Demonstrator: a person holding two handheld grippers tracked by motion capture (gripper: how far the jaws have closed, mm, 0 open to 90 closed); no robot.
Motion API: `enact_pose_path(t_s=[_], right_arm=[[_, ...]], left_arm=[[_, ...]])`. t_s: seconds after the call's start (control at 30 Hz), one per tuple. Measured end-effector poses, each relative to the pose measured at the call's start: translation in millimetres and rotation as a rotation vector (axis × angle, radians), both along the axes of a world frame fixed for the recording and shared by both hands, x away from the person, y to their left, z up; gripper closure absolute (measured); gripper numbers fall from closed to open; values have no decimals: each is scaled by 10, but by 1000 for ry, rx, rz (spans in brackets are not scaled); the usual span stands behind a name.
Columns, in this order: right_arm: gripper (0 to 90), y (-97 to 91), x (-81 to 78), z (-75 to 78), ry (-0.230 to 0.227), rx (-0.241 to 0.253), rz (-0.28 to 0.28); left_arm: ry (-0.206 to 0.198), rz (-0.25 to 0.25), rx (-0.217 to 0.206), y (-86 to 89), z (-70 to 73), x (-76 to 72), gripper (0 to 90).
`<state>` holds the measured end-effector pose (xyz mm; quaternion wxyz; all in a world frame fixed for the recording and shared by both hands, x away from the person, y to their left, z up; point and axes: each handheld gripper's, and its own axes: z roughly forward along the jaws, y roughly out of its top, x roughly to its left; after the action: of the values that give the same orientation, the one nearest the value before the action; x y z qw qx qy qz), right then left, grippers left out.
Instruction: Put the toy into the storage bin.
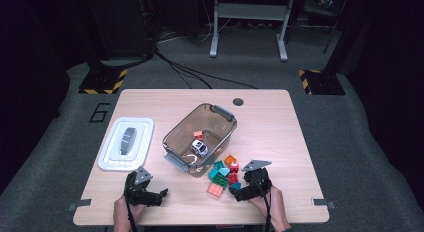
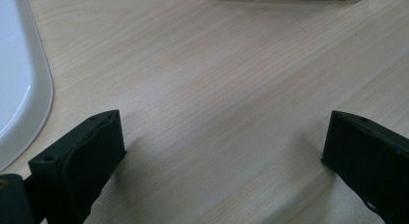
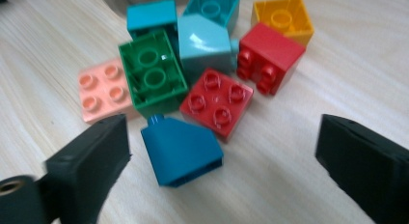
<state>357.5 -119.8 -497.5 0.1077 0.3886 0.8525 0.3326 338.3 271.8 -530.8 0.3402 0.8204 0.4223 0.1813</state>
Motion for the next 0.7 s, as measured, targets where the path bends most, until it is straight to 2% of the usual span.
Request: enact_pose_path(t_s=[0.13,0.3,0.53,0.57,0.7], right_arm=[[177,-18,-65,-38,-12,9,-5],[309,9,-142,-59,-28,14,24],[442,50,-182,-51,-51,-7,53],[445,62,-184,-54,-53,0,55],[483,80,-180,-60,-53,-29,73]], left_arm=[[1,0,0,0,1,0,7],[0,0,1,0,0,0,7],[0,-1,1,1,1,0,7],[1,0,0,0,1,0,7],[1,0,0,0,1,0,7]])
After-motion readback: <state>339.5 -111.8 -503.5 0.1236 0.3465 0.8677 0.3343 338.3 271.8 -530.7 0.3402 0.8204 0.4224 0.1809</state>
